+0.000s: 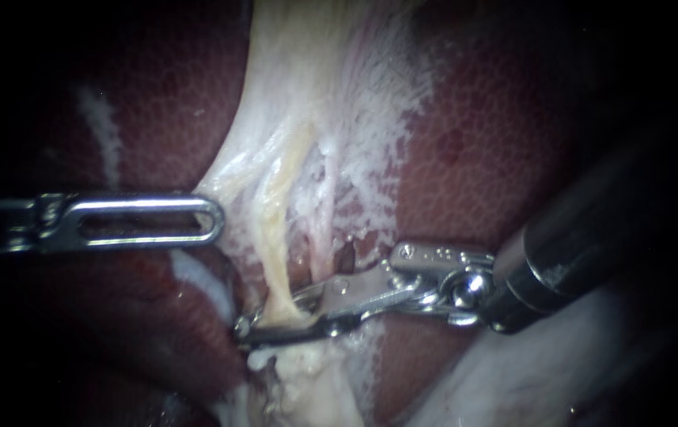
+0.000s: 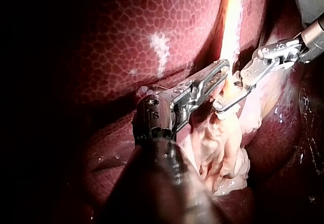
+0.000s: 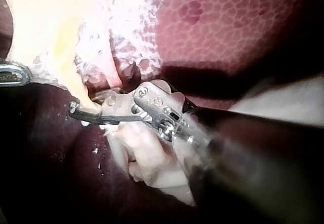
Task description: Going back second clip left tube
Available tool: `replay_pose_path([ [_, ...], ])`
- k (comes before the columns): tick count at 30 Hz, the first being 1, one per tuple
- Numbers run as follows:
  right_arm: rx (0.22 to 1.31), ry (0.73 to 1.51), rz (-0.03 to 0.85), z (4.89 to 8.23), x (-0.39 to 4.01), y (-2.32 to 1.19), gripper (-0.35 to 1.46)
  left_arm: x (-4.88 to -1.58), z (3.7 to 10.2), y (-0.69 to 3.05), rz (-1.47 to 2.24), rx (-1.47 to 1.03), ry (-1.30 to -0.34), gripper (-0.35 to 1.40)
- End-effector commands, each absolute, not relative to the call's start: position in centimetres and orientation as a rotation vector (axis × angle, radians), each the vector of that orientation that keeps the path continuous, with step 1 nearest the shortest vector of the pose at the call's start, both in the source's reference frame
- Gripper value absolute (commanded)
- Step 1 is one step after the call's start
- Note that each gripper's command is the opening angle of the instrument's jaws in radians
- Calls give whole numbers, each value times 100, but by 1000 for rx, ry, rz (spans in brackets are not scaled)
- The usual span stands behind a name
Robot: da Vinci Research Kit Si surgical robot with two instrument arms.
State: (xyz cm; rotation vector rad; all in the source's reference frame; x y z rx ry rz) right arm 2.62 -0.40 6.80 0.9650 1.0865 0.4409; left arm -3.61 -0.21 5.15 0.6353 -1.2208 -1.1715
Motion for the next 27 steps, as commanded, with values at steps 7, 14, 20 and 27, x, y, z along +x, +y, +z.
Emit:
replay_pose_path([
  [7,963,1087,439,683,261,-41,-35,-361,515,-21,-1171,635,-1221,-35],
  [14,966,1087,438,683,262,-41,-9,-361,515,-21,-1171,635,-1221,-35],
  [20,897,1139,343,683,267,-38,41,-361,515,-21,-1171,635,-1221,-35],
  [27,795,1209,246,683,271,-36,54,-361,515,-21,-1171,635,-1221,-35],
])
